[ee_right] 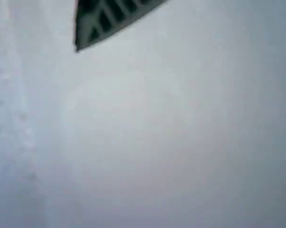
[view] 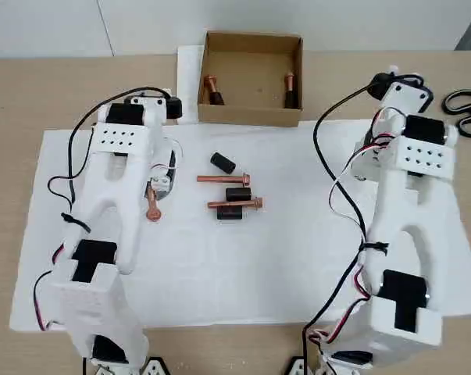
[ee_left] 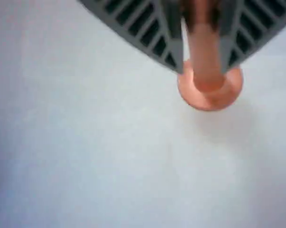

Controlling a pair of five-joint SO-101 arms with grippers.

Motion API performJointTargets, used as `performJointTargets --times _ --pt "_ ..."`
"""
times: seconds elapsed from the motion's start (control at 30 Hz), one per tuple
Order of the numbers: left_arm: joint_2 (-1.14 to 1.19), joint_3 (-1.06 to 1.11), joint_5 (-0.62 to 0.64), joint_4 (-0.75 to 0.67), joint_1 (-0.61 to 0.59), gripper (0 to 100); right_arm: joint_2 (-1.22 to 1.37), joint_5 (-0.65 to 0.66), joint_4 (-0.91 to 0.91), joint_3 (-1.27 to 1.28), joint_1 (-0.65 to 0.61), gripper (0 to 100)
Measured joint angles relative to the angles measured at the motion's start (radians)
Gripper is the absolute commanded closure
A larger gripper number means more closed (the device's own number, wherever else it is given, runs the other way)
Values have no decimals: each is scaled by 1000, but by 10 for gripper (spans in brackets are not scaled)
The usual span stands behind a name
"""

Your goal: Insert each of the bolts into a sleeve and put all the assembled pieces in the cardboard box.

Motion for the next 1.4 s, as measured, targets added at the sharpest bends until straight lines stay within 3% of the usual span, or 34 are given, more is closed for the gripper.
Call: performJointTargets --times 0.53,0.67,0.8,1.03,1.23,1.4 --pt "0 -2 -44 12 0 994 0 0 0 0 0 771" --pt "-8 9 -109 12 -2 933 0 0 0 0 0 770" --pt "-129 107 -137 12 -8 851 0 0 0 0 0 770" --pt "-414 362 -149 12 -9 848 0 0 -18 0 0 771" --pt "-470 519 -149 0 -44 848 0 0 -18 0 0 772" --pt "-470 635 -149 -124 -118 848 0 0 -18 0 0 772"
